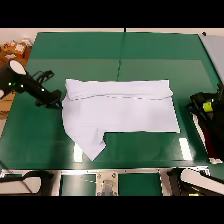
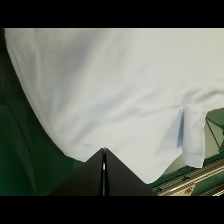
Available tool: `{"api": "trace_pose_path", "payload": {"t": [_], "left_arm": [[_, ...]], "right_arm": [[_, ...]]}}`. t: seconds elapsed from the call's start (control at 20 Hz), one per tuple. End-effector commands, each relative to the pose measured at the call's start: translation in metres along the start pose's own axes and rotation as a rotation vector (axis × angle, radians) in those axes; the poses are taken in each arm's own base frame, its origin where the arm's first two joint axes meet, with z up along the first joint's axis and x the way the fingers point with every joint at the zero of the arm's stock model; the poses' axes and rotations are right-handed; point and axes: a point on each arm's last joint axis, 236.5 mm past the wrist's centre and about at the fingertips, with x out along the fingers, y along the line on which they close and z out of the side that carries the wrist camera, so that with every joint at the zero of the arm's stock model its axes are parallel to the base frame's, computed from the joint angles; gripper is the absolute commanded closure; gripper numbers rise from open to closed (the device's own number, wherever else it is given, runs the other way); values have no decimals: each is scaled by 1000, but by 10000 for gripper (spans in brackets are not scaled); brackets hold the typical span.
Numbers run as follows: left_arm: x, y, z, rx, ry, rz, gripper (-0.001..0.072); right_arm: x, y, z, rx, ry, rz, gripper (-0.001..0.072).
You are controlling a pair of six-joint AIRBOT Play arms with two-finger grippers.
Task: Fold the shirts.
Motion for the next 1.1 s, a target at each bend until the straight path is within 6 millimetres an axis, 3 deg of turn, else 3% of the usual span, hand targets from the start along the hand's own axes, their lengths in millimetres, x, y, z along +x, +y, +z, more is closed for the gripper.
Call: {"api": "trace_pose_path", "payload": {"t": [0.0, 0.05, 0.1, 0.25, 0.35, 0.6, 0.65, 0.75, 0.85, 0.95, 1.05], "left_arm": [[25, -2, -62, -44, -31, 34, 675], [38, -3, -83, -40, -21, 39, 385], [53, -3, -99, -56, -19, 47, 111], [97, -2, -134, -71, 27, 46, 99], [118, -8, -141, -91, 13, 12, 98], [130, -15, -97, -167, -179, -55, 103], [134, -17, -91, -178, -194, -70, 238], [136, -24, -85, -141, -197, -101, 681], [128, -30, -89, -66, -160, -91, 683], [116, -23, -99, 24, -81, -12, 683], [100, -11, -107, 81, -7, 83, 683]], "right_arm": [[15, -25, -75, 91, 16, 9, 294], [22, -28, -91, 110, 37, 22, 210], [30, -33, -101, 125, 49, 21, 218], [50, -41, -119, 182, 83, 35, 217], [57, -43, -117, 208, 63, 42, 217], [72, -33, -85, 271, -35, 119, 216], [76, -28, -80, 279, -43, 139, 217], [87, -19, -76, 277, -43, 165, 220], [91, -15, -72, 247, -40, 164, 509], [86, -11, -64, 198, -59, 167, 696], [81, -7, -61, 149, -56, 166, 693]]}}
